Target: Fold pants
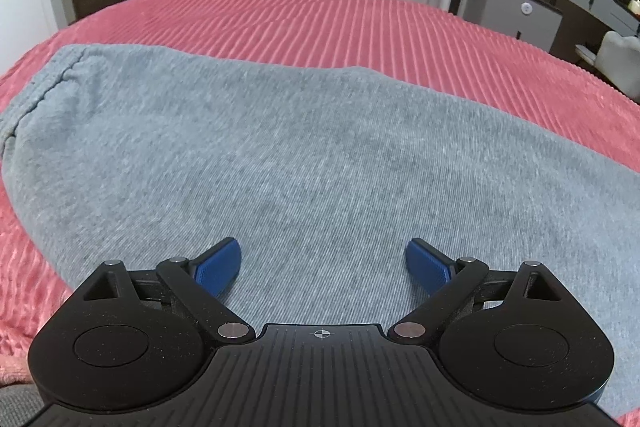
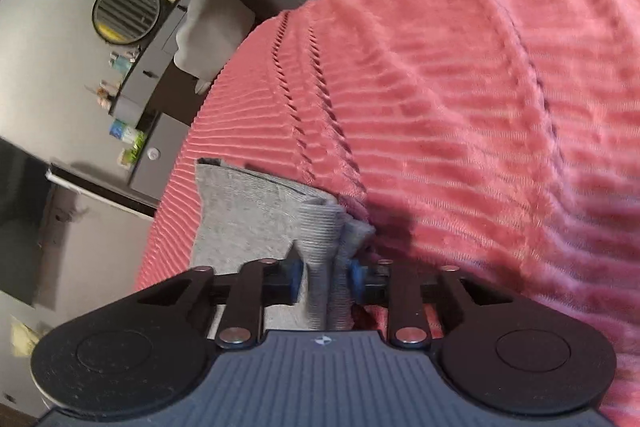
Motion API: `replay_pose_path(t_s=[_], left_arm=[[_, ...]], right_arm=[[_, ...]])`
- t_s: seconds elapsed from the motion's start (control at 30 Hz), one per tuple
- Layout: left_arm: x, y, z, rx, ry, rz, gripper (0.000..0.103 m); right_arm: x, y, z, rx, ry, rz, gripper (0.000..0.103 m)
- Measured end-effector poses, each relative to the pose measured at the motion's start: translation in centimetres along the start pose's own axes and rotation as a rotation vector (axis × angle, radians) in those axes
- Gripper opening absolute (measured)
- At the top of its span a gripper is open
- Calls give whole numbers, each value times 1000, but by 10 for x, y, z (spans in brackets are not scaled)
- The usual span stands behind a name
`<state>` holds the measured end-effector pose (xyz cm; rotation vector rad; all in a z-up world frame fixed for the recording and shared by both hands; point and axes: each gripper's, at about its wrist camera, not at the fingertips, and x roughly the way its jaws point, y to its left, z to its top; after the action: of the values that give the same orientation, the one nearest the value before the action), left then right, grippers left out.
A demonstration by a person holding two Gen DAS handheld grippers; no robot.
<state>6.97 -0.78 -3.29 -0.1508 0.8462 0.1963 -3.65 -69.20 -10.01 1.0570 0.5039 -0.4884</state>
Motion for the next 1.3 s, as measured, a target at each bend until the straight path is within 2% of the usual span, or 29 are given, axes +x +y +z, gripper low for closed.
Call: replay_pose_path(t_s=[0.13,0.23,0.3,0.4,0.47,0.57,0.6,0.67,0.7,0.77,0.83,0.9,0.97,1.0,1.03,1.07,1.17,1.3], left_arm=[[0,1,1,-6,2,-7,95],[-1,3,2,-19,2,-20,94],[-3,4,3,-30,2,-32,92],[-8,7,4,-56,-5,-57,92],[-12,9,3,-65,-14,-72,92],[-17,9,1,-55,-25,-94,92],[-19,9,0,-48,-29,-101,92],[-20,7,-1,-34,-38,-117,92],[-20,5,-1,-26,-41,-131,92],[-19,3,-2,-13,-42,-167,92],[-18,-1,-2,1,-42,-212,92],[-19,-7,-3,20,-41,-264,92],[-22,-13,-4,44,-35,-322,92],[-23,-17,-5,52,-24,-356,92],[-25,-21,-6,58,-11,-390,91],[-25,-25,-6,65,3,-428,91],[-22,-41,-2,66,62,-541,90],[-2,-71,0,23,218,-693,90]], right_arm=[[-15,38,-6,-154,-40,-50,10],[-37,107,-27,-476,-91,-22,10],[-54,162,-63,-713,-92,79,10],[-65,220,-131,-971,14,252,10],[-62,240,-182,-1089,107,330,11],[-39,247,-246,-1160,275,347,11],[-29,245,-266,-1170,347,335,12],[-10,239,-291,-1132,530,296,22],[-5,235,-296,-1099,577,279,26],[-10,233,-286,-1017,580,322,32],[-13,226,-257,-837,582,388,40],[-10,221,-236,-698,539,368,46],[0,209,-219,-615,505,273,46],[9,203,-216,-620,503,179,44],[17,197,-218,-647,507,113,26],[20,189,-221,-641,507,110,19],[15,179,-214,-511,511,218,20],[8,174,-210,-448,483,237,20]])
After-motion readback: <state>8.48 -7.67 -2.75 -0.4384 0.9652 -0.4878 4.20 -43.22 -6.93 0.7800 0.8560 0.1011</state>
